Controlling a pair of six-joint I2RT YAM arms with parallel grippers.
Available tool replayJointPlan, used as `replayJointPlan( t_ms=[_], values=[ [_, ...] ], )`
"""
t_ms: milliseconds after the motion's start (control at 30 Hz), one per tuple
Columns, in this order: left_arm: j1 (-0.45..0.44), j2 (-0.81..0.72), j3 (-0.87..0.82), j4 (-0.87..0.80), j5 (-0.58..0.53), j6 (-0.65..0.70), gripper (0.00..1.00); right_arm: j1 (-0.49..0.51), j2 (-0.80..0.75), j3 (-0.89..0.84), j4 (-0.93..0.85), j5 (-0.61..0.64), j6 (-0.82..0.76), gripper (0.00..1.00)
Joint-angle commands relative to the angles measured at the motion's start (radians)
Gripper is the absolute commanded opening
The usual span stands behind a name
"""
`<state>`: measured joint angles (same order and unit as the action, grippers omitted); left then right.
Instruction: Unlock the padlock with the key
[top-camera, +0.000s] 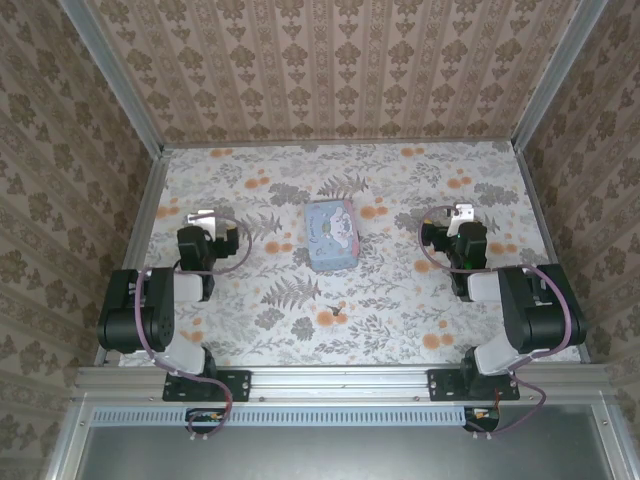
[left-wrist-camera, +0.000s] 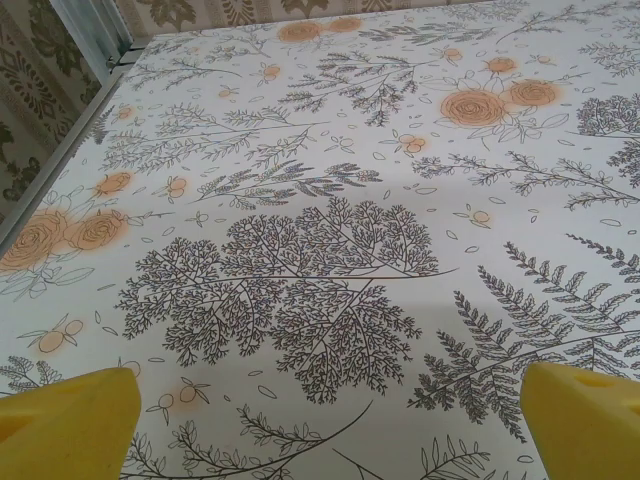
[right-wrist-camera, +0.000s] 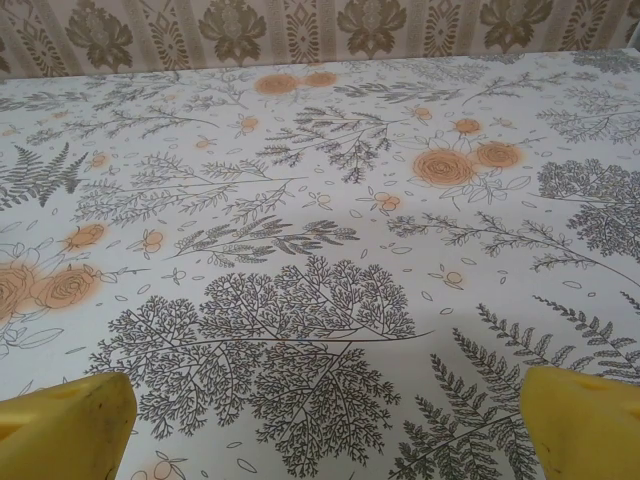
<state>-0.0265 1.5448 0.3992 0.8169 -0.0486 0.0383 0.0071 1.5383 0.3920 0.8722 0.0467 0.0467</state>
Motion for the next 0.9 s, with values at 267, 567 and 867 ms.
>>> replayJointPlan(
  t_ms=[267,567,867],
  values=[
    [0.002,-0.008,0.007,0.036,0.004,0.009,1.0,-0.001,-0.005,0.007,0.005,-0.024,-0.019,1.0],
    [0.003,-0.008,0.007,0.036,0.004,0.009,1.0,-0.001,-0.005,0.009,0.004,-0.012,-0.014,1.0],
    [0.007,-0.007,0.012,0.027,0.011,0.006,1.0,-0.004,-0.003,0.014,-0.007,-0.019,-0.011,1.0]
  ],
)
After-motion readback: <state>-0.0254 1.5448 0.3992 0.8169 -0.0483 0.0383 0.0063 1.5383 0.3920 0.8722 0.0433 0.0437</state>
